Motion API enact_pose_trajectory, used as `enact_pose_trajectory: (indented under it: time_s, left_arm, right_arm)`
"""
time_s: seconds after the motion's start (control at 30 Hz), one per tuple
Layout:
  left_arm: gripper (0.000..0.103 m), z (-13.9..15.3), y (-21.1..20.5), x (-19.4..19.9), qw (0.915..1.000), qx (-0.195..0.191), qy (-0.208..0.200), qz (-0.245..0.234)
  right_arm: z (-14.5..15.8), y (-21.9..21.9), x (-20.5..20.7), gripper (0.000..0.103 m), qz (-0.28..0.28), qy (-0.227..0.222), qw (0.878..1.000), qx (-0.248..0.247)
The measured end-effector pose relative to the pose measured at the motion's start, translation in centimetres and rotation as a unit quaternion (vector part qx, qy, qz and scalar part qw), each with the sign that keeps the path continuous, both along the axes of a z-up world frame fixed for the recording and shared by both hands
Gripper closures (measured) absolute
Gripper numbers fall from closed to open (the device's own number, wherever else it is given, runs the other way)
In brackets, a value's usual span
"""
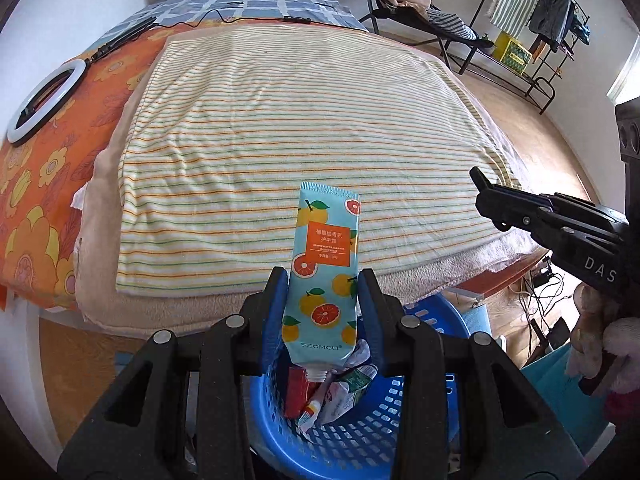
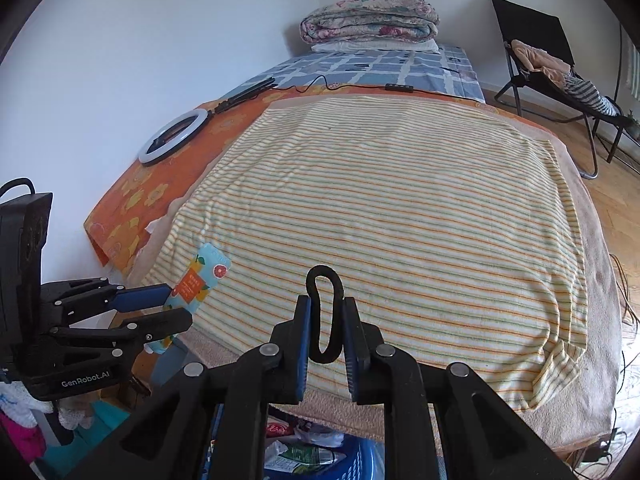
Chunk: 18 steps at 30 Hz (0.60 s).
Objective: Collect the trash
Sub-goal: 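Carry the tube and hair tie over the blue basket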
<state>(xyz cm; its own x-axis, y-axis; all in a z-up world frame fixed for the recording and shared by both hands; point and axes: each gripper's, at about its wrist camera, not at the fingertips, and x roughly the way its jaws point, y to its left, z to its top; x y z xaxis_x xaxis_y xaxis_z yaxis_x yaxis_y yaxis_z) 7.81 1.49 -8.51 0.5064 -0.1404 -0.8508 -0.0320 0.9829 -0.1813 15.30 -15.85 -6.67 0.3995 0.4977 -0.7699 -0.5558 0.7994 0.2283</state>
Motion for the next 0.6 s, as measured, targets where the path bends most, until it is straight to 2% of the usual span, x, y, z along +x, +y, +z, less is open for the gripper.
enact_pose_trajectory:
  time_s: [0.23,0.6]
  left_arm:
    - [0.066,-0.9,-0.5,-3.0,0.9998,-0.017,0.008,0.013]
    - [0.066,-4.1,-2.2,-5.8,0.9984,-0.029,0.047,0.009]
  right_arm:
    - [-1.1,-1.1,-4.2,0.089,0.002,0.007,1.0,-0.006]
    - [-5.2,-2.2,-8.5,0.089,-0.007,0.06,0.998,-0.015]
